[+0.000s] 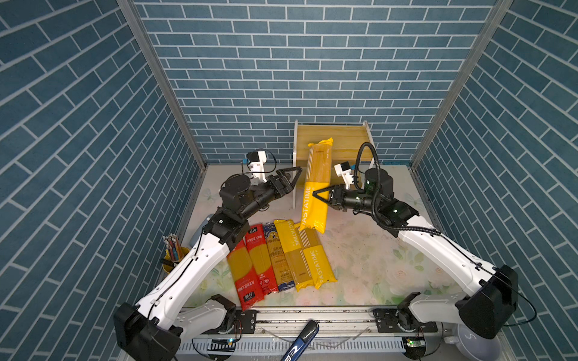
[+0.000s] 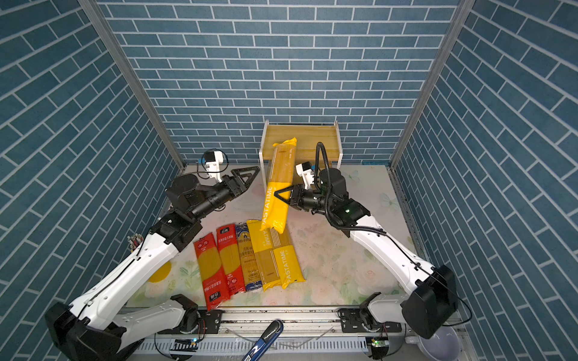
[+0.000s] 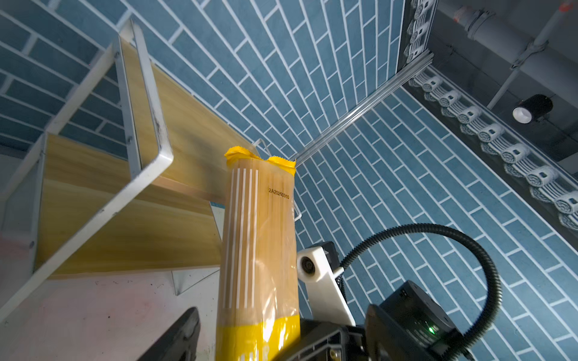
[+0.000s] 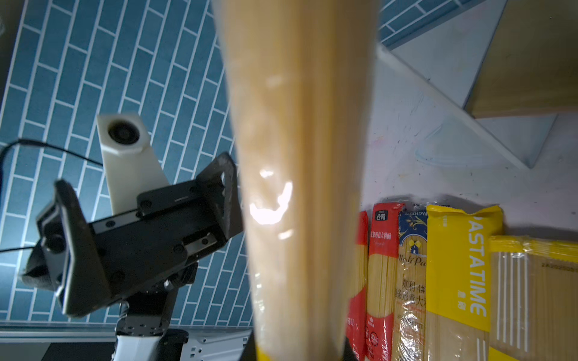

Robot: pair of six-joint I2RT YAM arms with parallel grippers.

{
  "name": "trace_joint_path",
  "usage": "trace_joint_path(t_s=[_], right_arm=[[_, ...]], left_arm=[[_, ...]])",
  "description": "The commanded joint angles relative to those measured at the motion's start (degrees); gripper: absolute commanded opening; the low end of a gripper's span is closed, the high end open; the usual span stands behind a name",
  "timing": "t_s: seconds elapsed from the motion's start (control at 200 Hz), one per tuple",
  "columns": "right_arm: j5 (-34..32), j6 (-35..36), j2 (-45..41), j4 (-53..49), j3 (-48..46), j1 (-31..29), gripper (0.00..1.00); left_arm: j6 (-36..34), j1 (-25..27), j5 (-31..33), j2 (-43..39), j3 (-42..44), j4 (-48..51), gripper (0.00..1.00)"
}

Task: Place and organize the pasta boxes and bags onto the shelf
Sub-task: 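Carry the bag to the top shelf with right gripper while left withdraws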

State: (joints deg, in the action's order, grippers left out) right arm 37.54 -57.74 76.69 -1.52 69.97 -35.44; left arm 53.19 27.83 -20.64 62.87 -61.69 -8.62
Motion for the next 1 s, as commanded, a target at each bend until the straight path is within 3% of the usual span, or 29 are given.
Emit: trace_joint_path(t_s=[0.0,0.34,0.6,0.995], right_arm=[[3.3,-0.1,0.7,5.7,10.9,2.2,0.0],[2.0,-1.4,18.2,-13.8,40.4,9.6,0.0],[9.2,2.2,36.4,-28.1,67.5,10.0,0.03],[10.0,3.8,48.1,-35.5,78.8,10.6,0.05]], left_arm=[[-1.3,-1.2,-0.1,-1.6,1.3,2.0,0.84],[-4.5,0.6,4.4,-4.3,6.4,6.7,0.82],[-6.0,2.3,8.0,-6.2,9.3,9.1,0.82],[-5.8,4.2,9.3,-6.3,10.7,8.5,0.82]])
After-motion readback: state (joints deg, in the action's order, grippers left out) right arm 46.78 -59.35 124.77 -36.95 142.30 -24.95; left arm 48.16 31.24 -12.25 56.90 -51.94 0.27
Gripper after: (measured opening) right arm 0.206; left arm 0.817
